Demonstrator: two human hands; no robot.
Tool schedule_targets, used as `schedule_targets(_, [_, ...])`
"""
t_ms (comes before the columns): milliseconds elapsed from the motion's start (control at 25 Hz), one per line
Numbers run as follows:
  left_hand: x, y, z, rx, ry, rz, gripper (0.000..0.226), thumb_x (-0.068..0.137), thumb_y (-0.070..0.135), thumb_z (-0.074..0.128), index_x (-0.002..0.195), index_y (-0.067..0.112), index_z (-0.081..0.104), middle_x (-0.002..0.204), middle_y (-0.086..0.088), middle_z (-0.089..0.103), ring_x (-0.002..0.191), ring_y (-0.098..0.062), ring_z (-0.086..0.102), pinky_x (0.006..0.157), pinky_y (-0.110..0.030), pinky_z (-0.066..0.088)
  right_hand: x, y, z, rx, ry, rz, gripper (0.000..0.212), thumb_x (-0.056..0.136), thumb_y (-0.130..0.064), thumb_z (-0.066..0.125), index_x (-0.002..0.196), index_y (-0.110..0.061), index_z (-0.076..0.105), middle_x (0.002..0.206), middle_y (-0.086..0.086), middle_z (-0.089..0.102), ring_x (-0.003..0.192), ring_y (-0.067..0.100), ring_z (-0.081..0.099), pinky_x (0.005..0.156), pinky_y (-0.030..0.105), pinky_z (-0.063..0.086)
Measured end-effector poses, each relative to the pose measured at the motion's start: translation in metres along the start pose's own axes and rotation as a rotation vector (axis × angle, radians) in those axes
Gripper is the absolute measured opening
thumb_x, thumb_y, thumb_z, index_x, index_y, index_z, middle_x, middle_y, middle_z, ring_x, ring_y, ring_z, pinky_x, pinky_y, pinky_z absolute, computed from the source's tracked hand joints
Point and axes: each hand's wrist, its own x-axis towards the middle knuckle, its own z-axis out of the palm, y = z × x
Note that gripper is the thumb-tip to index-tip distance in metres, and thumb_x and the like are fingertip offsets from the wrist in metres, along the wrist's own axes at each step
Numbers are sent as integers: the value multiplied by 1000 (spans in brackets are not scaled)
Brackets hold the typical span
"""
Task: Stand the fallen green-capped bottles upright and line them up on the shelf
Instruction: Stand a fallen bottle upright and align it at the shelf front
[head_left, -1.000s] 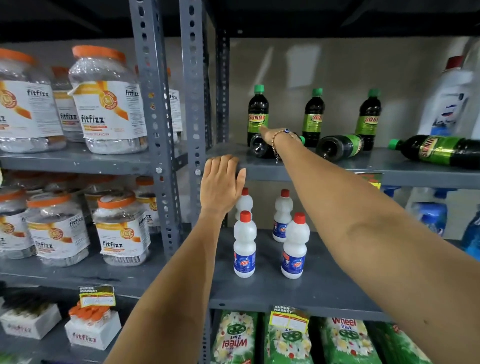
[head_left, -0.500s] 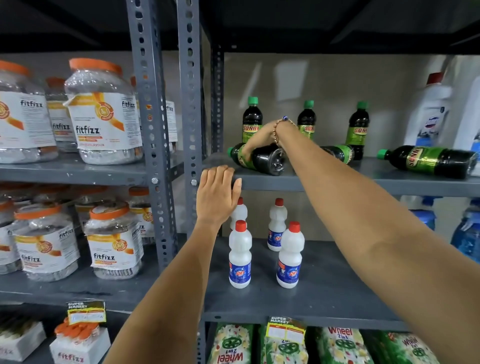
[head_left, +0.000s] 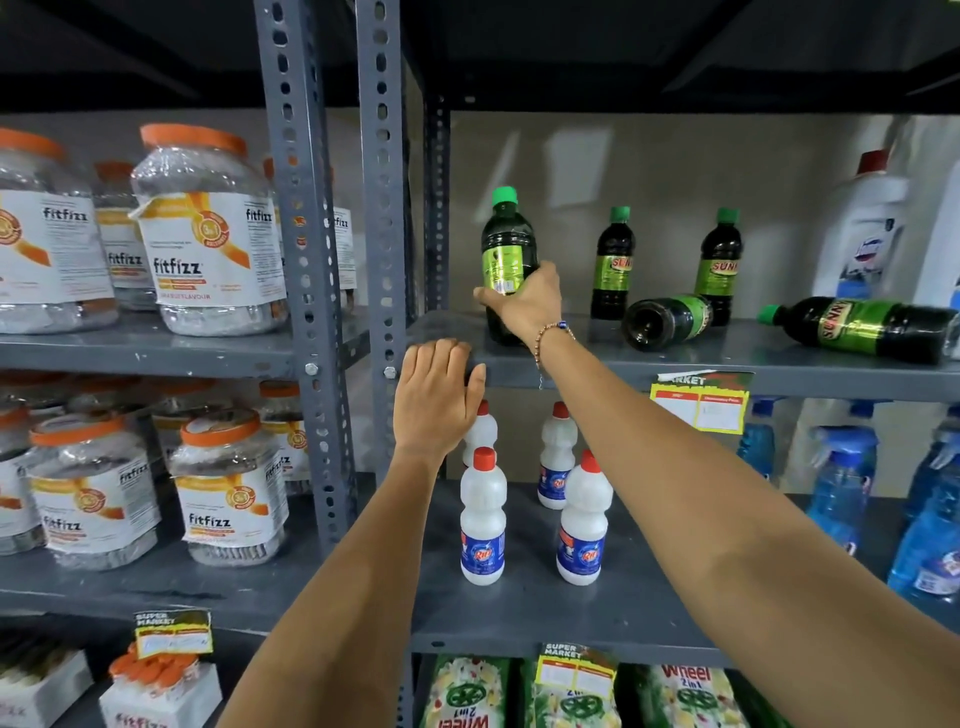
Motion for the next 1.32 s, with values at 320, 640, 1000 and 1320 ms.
schedule_targets(320, [0,0,0,7,4,-1,43,99,38,29,101,8,60,99,-9,64,88,-27,58,87,-34,37,11,16,2,63,-201,68,98,70,-33,81,136,-3,16,137,16,40,125,29,46,105,37,41])
schedule_targets(640, [0,0,-1,-13,-40,-25,44,98,40,29,103,9,59,102,-9,64,92,-27,58,88,-37,41,8,17,-4,-14,-70,75,85,61,-26,88,122,-2,34,125,14,53,114,28,56,94,36,49])
schedule_targets(1000, [-1,0,-1,-18,-47,-27,40,98,39,32,103,9,59,103,-9,64,94,-27,58,91,-35,37,6,14,-4,-98,-69,103,81,68,-29,83,125,-1,32,129,17,49,117,30,52,98,38,47])
schedule_targets(1320, [0,1,-1,-18,-44,-20,39,98,38,33,102,9,58,102,-9,64,92,-27,58,89,-36,39,2,13,-6,-159,-101,87,83,67,-34,84,125,-2,33,126,15,52,116,30,54,94,38,48])
